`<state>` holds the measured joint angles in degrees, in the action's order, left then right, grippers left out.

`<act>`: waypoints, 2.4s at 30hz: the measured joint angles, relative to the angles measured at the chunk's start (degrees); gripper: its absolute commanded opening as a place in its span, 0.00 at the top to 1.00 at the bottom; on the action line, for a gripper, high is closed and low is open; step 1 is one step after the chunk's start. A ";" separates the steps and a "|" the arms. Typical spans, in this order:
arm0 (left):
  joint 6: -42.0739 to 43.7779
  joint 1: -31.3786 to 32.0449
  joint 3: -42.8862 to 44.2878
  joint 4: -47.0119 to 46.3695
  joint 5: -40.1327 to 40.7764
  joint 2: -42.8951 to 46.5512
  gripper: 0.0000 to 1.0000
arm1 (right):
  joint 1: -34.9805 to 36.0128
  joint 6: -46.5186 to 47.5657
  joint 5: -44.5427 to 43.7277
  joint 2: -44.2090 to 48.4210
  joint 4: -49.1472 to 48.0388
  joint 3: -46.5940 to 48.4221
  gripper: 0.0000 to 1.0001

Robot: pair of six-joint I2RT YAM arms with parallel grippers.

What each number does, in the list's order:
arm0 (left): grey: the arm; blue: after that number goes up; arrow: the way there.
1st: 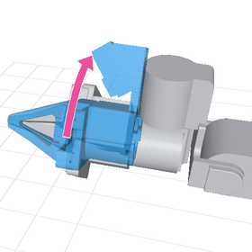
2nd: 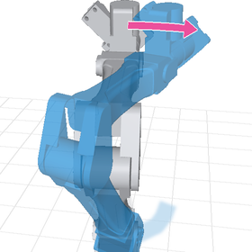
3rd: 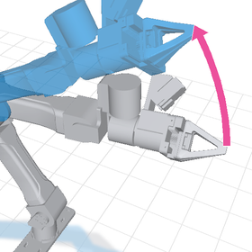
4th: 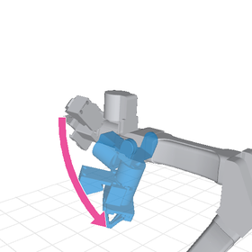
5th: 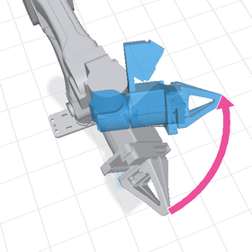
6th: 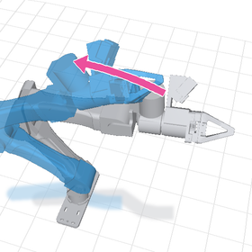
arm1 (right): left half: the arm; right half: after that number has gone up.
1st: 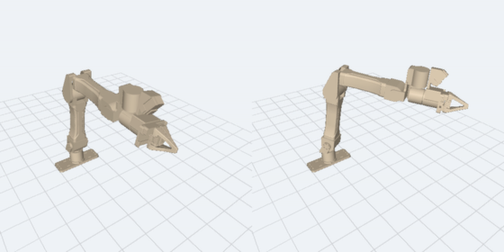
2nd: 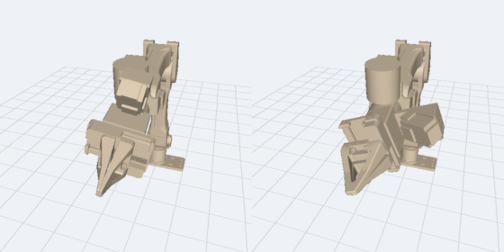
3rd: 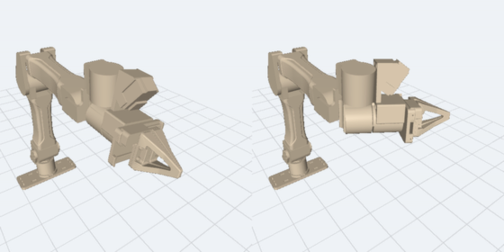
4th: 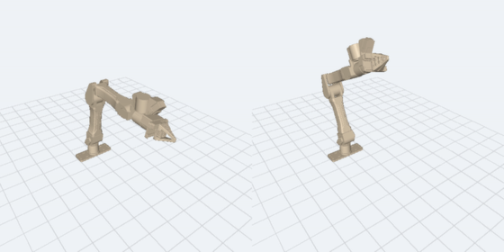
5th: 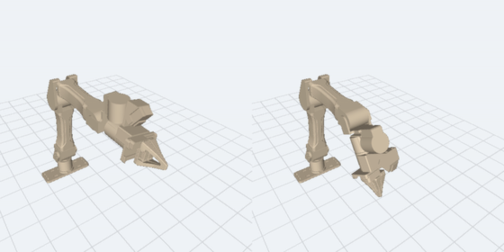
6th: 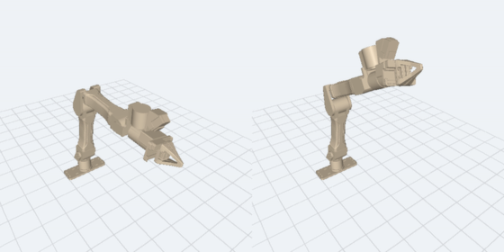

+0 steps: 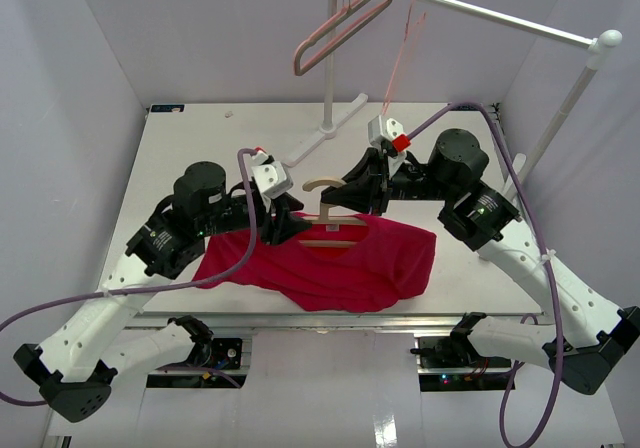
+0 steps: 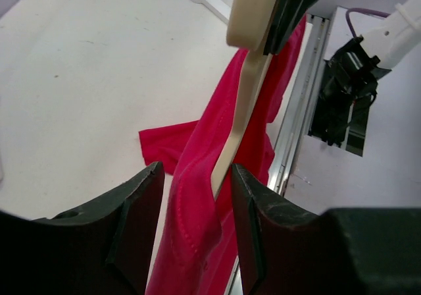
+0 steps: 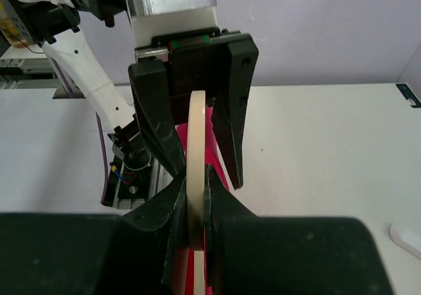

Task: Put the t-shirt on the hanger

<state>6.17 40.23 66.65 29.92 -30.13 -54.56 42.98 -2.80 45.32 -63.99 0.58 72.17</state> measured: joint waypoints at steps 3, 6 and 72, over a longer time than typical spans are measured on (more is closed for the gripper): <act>-0.24 0.00 -0.20 -2.06 -3.16 -1.14 0.45 | 0.00 -0.64 0.62 -0.01 -1.41 -0.96 0.92; -0.81 0.00 -0.31 -4.23 -5.77 -1.83 0.47 | 0.00 -1.09 0.95 -0.02 -2.11 -1.55 0.92; -9.74 0.00 -2.83 -6.40 11.95 6.78 1.00 | -0.15 -5.06 -52.66 15.88 9.92 -23.95 0.56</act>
<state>-3.57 40.23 63.81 23.52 -18.17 -47.78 42.83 -7.86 -7.34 -48.11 10.50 48.22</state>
